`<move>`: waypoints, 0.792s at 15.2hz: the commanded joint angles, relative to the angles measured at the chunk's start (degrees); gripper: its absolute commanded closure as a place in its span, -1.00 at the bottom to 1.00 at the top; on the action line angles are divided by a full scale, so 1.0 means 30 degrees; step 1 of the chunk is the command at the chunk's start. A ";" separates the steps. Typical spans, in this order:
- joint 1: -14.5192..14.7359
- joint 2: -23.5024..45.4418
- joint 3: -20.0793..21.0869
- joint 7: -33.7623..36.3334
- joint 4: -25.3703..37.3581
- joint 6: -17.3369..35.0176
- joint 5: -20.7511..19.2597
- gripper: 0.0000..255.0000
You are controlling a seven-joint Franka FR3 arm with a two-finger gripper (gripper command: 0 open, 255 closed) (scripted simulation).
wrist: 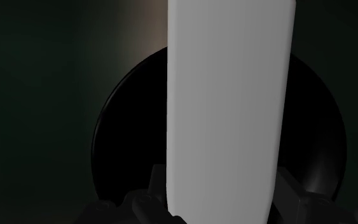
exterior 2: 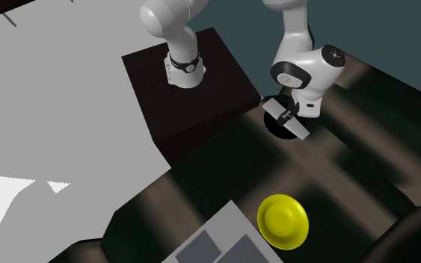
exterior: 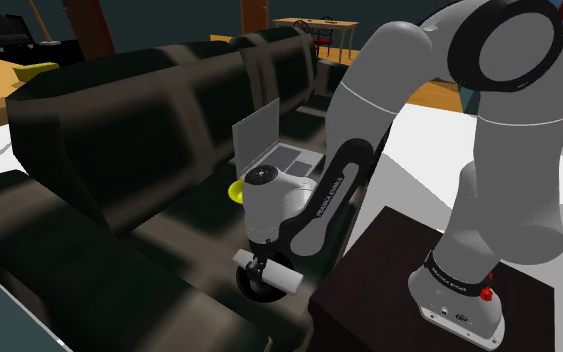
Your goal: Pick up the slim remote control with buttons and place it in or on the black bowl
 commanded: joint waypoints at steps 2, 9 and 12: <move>0.0086 0.0224 -0.0073 0.0120 0.0026 0.0213 -0.0111 1.00; 0.0086 0.0223 -0.0073 0.0120 0.0026 0.0213 -0.0111 -1.00; 0.0086 0.0223 -0.0073 0.0120 0.0026 0.0213 -0.0111 -1.00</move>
